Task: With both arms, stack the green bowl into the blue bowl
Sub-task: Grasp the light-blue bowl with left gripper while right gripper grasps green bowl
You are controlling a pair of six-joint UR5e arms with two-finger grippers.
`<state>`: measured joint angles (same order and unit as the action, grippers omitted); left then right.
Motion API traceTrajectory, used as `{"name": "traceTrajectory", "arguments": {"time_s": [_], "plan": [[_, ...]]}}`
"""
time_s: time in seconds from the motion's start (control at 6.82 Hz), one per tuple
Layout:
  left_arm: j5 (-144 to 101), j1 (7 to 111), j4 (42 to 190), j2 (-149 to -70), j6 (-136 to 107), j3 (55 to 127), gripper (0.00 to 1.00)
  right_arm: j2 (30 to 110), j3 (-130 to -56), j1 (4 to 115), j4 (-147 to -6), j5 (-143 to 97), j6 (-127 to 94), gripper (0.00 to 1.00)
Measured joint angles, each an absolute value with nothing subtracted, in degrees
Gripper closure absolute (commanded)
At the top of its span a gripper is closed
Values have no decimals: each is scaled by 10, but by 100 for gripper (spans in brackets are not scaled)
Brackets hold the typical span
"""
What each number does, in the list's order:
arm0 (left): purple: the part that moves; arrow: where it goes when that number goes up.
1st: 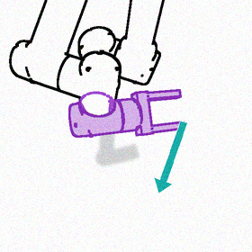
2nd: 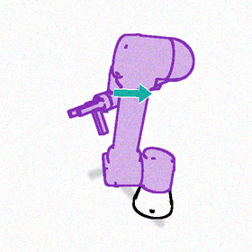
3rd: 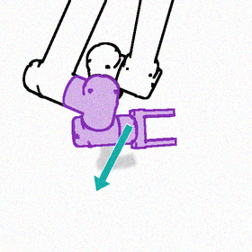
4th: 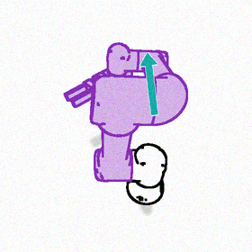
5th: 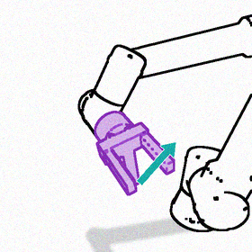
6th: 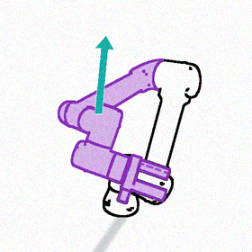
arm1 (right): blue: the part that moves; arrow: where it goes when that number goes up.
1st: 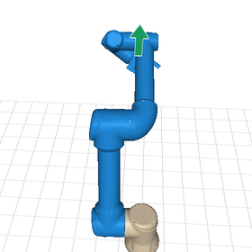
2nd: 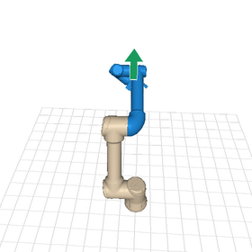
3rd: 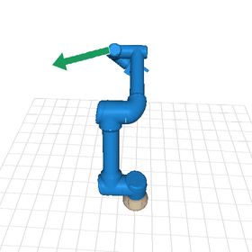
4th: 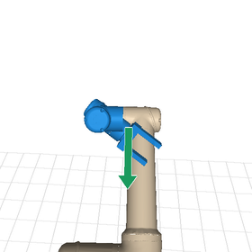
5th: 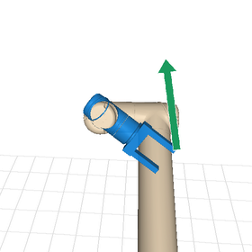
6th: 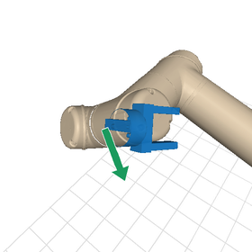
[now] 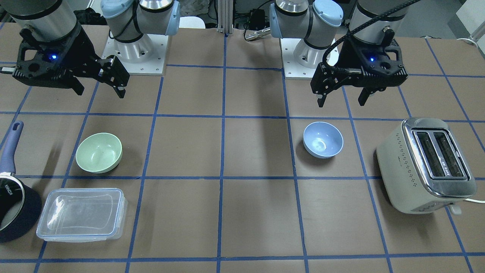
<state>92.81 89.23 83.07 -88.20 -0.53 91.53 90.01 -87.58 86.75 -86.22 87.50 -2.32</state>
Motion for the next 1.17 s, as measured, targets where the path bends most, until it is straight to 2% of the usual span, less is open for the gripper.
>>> {"name": "traceTrajectory", "arguments": {"time_s": [0.73, 1.17], "plan": [[925, 892, 833, -884, 6, 939, 0, 900, -877, 867, -862, 876, -24, 0], [925, 886, 723, -916, 27, 1078, 0, 900, -881, 867, -863, 877, -24, 0]]}}
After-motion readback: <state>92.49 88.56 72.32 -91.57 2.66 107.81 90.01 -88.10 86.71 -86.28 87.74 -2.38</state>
